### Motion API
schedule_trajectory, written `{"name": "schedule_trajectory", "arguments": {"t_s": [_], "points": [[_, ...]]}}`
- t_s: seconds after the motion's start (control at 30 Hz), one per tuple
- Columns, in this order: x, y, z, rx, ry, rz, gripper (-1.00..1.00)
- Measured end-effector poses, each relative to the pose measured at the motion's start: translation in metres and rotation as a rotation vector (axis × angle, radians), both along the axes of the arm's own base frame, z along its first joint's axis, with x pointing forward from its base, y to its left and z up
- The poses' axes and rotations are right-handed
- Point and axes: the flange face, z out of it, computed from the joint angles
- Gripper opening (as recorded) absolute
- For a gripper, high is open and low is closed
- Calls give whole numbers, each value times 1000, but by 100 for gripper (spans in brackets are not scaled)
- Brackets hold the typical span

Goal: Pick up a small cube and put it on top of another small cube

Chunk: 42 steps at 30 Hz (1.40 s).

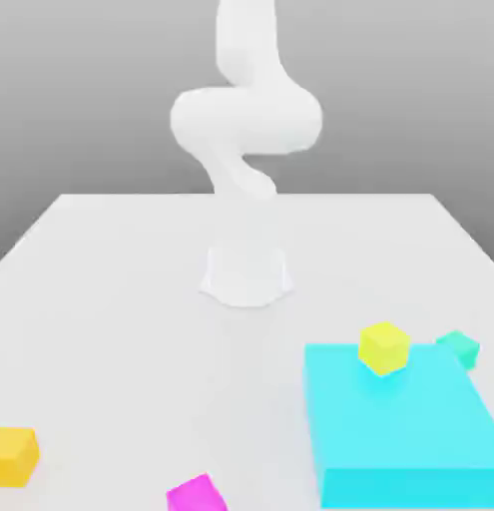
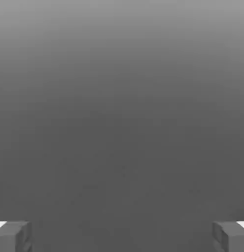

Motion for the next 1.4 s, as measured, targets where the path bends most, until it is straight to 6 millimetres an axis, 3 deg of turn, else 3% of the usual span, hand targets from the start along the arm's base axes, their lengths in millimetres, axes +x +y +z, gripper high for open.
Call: {"name": "schedule_trajectory", "arguments": {"t_s": [0.13, 0.27, 0.4, 0.53, 0.8, 1.0, 1.17, 1.2, 1.4], "points": [[47, -35, -57, 33, 106, 21, 0], [83, -69, -119, 59, 202, 31, 0], [107, -103, -185, 76, 295, 30, 0], [119, -137, -254, 83, 384, 20, 0], [106, -208, -385, 60, 563, -20, 0], [68, -259, -469, 6, 700, -52, 0], [58, -271, -541, -12, 732, -58, 0], [57, -271, -549, -11, 733, -58, -100], [57, -271, -553, -9, 734, -58, -100]]}}
